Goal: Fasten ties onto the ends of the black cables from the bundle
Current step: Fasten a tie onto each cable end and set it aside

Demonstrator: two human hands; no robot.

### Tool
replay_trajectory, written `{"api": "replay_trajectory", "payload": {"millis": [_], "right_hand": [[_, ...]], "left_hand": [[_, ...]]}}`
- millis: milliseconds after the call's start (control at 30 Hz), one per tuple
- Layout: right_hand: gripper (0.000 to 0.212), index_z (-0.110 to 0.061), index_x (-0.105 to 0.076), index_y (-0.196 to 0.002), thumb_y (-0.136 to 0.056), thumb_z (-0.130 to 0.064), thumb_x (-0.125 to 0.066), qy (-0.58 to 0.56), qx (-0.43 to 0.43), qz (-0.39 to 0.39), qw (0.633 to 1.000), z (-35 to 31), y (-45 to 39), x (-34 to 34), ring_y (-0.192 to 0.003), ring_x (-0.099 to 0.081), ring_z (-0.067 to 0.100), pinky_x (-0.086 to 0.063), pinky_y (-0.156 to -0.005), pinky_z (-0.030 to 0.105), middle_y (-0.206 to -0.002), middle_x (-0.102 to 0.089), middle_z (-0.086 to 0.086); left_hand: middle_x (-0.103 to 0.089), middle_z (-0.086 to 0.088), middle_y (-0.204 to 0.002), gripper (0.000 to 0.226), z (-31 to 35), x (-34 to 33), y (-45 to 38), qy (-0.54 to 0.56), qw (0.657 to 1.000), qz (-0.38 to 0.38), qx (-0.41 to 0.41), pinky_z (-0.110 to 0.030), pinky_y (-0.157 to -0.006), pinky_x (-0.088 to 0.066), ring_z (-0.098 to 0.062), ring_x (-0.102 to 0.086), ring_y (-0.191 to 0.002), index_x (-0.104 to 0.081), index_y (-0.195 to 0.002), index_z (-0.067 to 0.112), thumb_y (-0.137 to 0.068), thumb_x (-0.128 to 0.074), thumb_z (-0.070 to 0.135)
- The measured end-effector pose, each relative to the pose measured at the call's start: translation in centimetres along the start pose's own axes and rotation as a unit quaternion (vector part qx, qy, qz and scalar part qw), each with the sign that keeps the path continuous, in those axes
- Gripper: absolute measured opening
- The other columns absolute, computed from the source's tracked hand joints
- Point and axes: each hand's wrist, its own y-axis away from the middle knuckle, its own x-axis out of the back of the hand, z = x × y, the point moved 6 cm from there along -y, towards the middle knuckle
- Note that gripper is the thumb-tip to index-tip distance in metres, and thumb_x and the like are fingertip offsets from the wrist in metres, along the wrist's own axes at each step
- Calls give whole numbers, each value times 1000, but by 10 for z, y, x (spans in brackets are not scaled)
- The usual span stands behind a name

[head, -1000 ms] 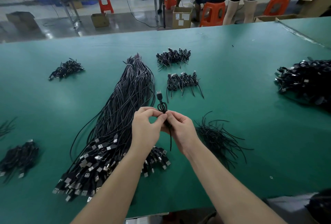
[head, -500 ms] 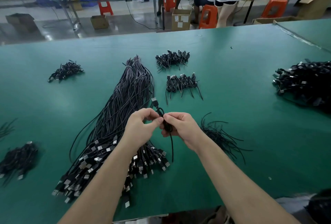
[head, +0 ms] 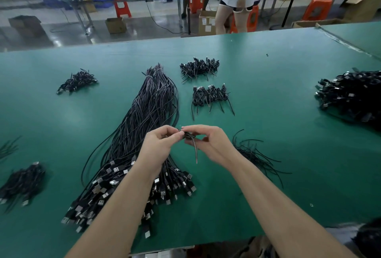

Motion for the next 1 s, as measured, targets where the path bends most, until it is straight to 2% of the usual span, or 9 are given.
{"api": "replay_trajectory", "payload": {"millis": [167, 267, 367, 467, 567, 633, 733, 833, 1000], "right_hand": [[9, -29, -77, -93, -95, -25, -70, -7, -50, 12, 999, 5, -3, 4, -49, -49, -2, -37, -52, 12, -67, -69, -13], [20, -28, -73, -82, -99, -31, -64, -45, -104, -27, 993, 7, -2, 2, -54, -45, 14, -39, -55, 28, -61, -62, -5], [26, -17, -72, -79, -100, -30, -62, -133, -151, -61, 978, 6, 0, -2, -57, -49, 14, -43, -58, 27, -63, -58, 1], [31, -9, -70, -83, -100, -34, -60, -200, -243, -104, 944, 11, 3, -5, -61, -51, 17, -46, -56, 27, -70, -64, 4], [37, -13, -61, -71, -97, -39, -63, -198, -294, -142, 924, 17, 5, -4, -50, -42, 14, -38, -47, 24, -58, -53, 0], [39, -15, -59, -68, -96, -42, -64, -192, -300, -149, 922, 20, 6, -3, -47, -41, 13, -37, -45, 23, -56, -52, 0], [33, -9, -69, -84, -99, -37, -61, -187, -283, -107, 935, 23, 1, -1, -52, -56, 13, -52, -51, 27, -71, -69, 4], [18, -22, -73, -111, -96, -14, -68, -134, -174, -65, 973, 19, -7, 5, -76, -67, 19, -60, -74, 35, -98, -75, 3], [18, -22, -77, -107, -92, -14, -72, -107, -92, -68, 988, 7, -9, 2, -74, -64, 10, -55, -66, 27, -84, -75, -4]], "left_hand": [[-65, 6, -71, 11, 7, -1, 0, -51, 997, 14, -54, -18, -66, -47, -6, -56, -68, -72, -78, 14, -89, -76, 14], [-63, 9, -73, 16, 16, -2, 2, -147, 981, 30, -125, -19, -65, -46, -5, -55, -68, -69, -76, 21, -88, -76, 15], [-59, 9, -78, 19, 26, -8, 11, -220, 947, 40, -230, -21, -74, -46, -8, -57, -77, -65, -76, 17, -87, -76, 7], [-58, 8, -78, 18, 34, -15, 21, -311, 885, 48, -342, -35, -80, -41, -13, -54, -78, -63, -75, 11, -86, -74, 3], [-59, 6, -78, 13, 41, -26, 30, -445, 767, 55, -460, -36, -74, -35, -20, -54, -78, -64, -76, 14, -87, -68, 8], [-61, 4, -79, 12, 41, -28, 32, -468, 741, 56, -478, -36, -73, -35, -22, -56, -78, -65, -77, 13, -87, -68, 9], [-61, 7, -79, 14, 35, -18, 21, -390, 833, 46, -389, -34, -75, -40, -17, -54, -79, -66, -78, 12, -87, -74, 7], [-62, 11, -71, 15, 17, -3, 4, -202, 962, 45, -181, -15, -65, -43, -4, -53, -68, -69, -75, 20, -88, -76, 15], [-55, -2, -68, 13, -9, -7, -3, 23, 999, 14, 38, -30, -66, -38, -14, -46, -66, -72, -75, 13, -88, -75, 14]]}}
